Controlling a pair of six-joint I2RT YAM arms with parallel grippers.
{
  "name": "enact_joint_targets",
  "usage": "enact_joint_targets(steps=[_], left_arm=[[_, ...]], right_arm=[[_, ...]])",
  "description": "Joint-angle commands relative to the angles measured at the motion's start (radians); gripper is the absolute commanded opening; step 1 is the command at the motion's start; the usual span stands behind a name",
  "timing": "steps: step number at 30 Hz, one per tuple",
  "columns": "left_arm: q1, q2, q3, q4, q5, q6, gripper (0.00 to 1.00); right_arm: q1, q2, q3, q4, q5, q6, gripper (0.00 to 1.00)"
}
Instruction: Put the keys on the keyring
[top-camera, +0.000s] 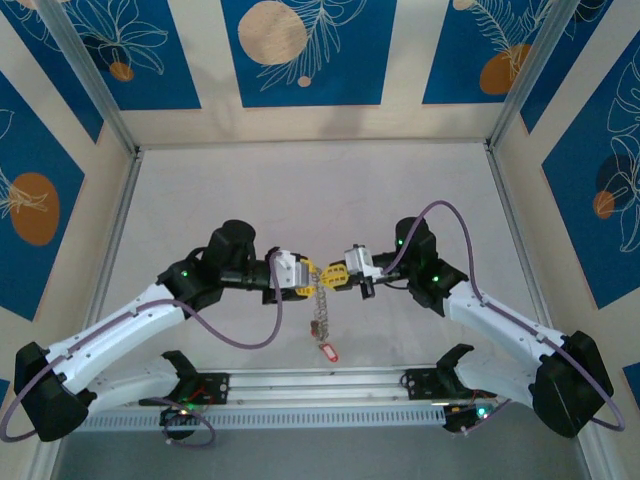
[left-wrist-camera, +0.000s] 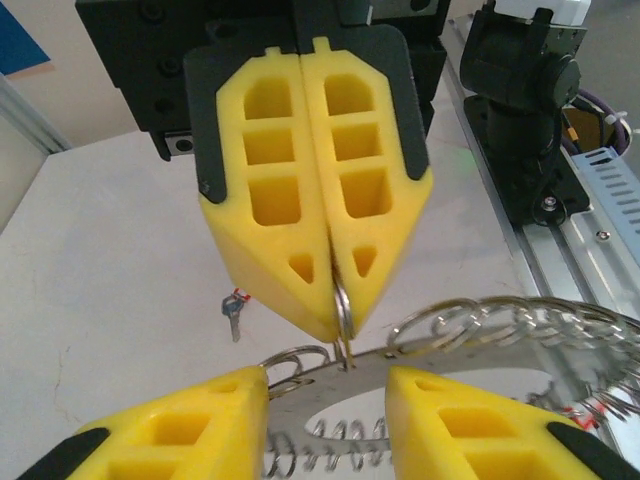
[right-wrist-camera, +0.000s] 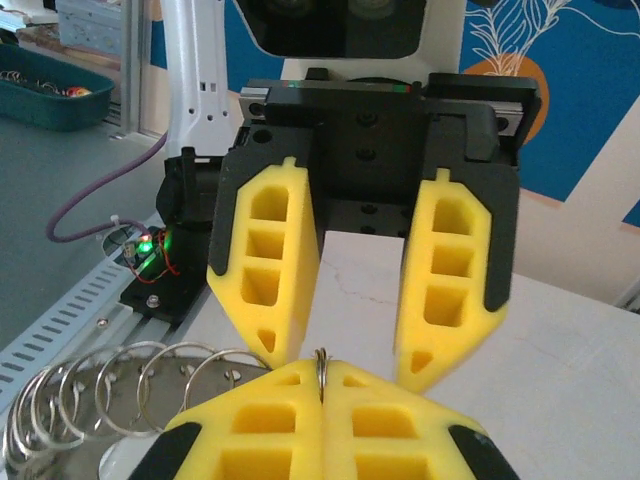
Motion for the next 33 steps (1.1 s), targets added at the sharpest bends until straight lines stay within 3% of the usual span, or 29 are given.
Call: enact_joint_targets(steps=[1, 9, 13, 20, 28, 33], left_arm=[[-0.018, -0.013, -0.015, 0.038, -0.013, 0.026, 0.35], [-0.026, -0.036, -0.038, 0.067, 0.037, 0.003, 0.31], [-0.029, -0.029, -0.039, 0.075, 0.037, -0.016, 0.24], [-0.03, -0.024, -0.042, 0.096, 0.021, -0.051, 0.2], [-0.029, -0.022, -0.027, 0.062, -0.074, -0.048, 0.0], [-0.029, -0.023, -0.018, 0.055, -0.146, -0.057, 0.0]], right_arm=[[0.016, -0.006, 0.0, 0.004, 0.016, -0.031, 0.0], [0.044, -0.017, -0.014, 0.016, 0.078, -0.051, 0.0], [0.054, -0.025, -0.024, 0.033, 0.106, -0.048, 0.0], [0.079, -0.052, -0.061, 0.077, 0.187, -0.078, 0.0], [0.08, -0.085, -0.089, 0.117, 0.231, -0.074, 0.0], [0.081, -0.094, -0.099, 0.11, 0.246, -0.066, 0.0]])
